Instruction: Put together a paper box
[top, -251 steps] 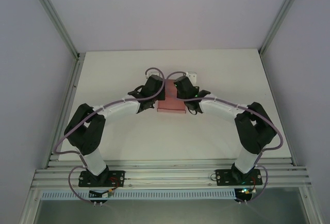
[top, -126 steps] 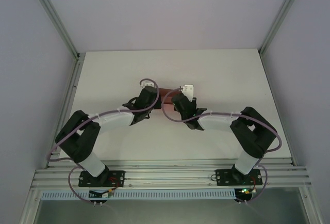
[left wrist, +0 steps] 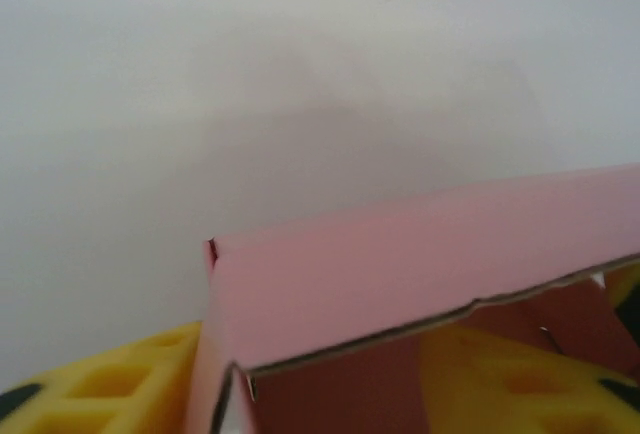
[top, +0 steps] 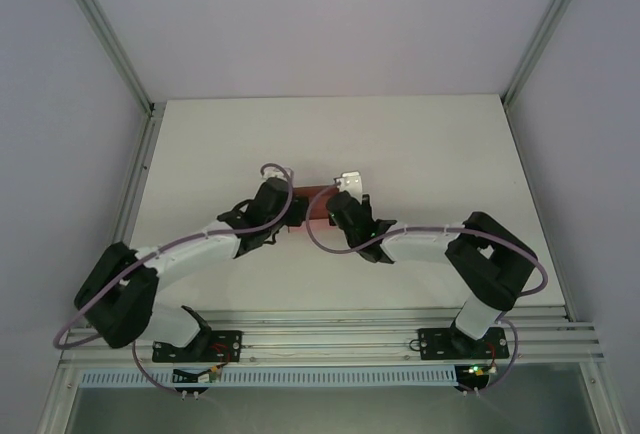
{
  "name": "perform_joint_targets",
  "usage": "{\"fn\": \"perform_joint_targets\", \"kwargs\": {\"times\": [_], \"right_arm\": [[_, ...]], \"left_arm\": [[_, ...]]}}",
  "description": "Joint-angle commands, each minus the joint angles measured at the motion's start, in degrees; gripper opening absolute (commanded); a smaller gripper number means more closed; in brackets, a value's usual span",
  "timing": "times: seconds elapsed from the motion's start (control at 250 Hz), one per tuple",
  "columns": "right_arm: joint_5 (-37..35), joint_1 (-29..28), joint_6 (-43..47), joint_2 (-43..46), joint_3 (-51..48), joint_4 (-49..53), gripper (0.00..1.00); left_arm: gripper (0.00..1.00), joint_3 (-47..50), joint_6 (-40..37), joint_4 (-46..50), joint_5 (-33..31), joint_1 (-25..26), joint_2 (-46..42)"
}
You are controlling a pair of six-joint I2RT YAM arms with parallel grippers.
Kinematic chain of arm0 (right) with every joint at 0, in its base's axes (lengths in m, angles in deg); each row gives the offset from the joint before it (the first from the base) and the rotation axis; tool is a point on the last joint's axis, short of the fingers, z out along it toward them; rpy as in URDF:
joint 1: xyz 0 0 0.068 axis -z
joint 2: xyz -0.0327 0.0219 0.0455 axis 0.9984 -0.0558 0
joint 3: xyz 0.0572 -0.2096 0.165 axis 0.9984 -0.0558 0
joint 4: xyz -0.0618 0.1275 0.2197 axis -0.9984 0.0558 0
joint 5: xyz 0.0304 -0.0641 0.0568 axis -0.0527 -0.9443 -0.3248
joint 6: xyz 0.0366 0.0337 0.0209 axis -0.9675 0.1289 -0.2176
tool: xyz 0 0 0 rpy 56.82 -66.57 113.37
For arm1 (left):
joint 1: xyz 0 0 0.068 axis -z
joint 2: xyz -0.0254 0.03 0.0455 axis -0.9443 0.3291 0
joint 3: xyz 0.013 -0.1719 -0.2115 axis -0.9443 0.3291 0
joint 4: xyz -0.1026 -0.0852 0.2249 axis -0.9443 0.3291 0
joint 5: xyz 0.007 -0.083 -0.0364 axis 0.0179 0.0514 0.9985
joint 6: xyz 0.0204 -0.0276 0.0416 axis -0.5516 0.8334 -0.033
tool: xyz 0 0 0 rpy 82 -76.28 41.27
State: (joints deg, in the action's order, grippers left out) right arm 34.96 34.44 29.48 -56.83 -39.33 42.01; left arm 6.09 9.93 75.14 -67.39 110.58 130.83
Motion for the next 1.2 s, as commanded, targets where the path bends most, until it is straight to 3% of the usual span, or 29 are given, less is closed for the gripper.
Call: {"fn": "perform_joint_targets", "kwargs": {"times": [0.0,0.144,0.184,0.351,0.575,0.811,0.902,1.018,1.07,1.194], "right_arm": [[0.20,-0.41,1.54,0.85,-1.10,-0.42,0.03],[0.25,-0.85,1.94,-0.27,-0.87,-0.26,0.03],[0.23,-1.15,1.98,-0.55,-0.89,-0.10,0.03],[0.26,-2.79,5.87,-0.30,-3.29,-4.00,0.07],[0.79,-4.74,9.04,1.11,-5.72,-5.67,0.15],[0.98,-6.16,9.97,1.17,-6.26,-5.88,0.23],[1.19,-6.66,9.34,2.78,-6.39,-2.87,0.32],[4.65,-7.02,7.20,7.62,-7.88,3.81,0.54],[8.27,-6.97,6.55,10.78,-9.10,7.57,0.69],[18.72,-7.01,4.32,21.00,-12.20,17.95,0.90]], "left_arm": [[0.67,2.50,-0.68,7.53,-4.00,0.55,-6.24],[0.87,5.18,0.24,12.79,-4.33,0.57,-16.61],[0.99,5.78,1.06,13.90,-4.65,0.55,-19.95],[1.00,3.99,9.92,21.42,-9.33,-1.10,-28.61],[1.00,-4.76,18.42,25.81,-3.08,-4.86,-18.58],[1.00,-7.69,17.98,23.87,5.14,-7.04,-5.77],[1.00,-6.43,16.91,22.19,9.35,-7.01,-3.40],[0.97,-4.60,16.64,21.72,8.71,-7.10,-1.54],[0.94,-4.03,16.39,21.62,8.42,-7.13,-0.67],[0.86,-2.18,15.70,20.01,10.22,-7.05,1.53]]}}
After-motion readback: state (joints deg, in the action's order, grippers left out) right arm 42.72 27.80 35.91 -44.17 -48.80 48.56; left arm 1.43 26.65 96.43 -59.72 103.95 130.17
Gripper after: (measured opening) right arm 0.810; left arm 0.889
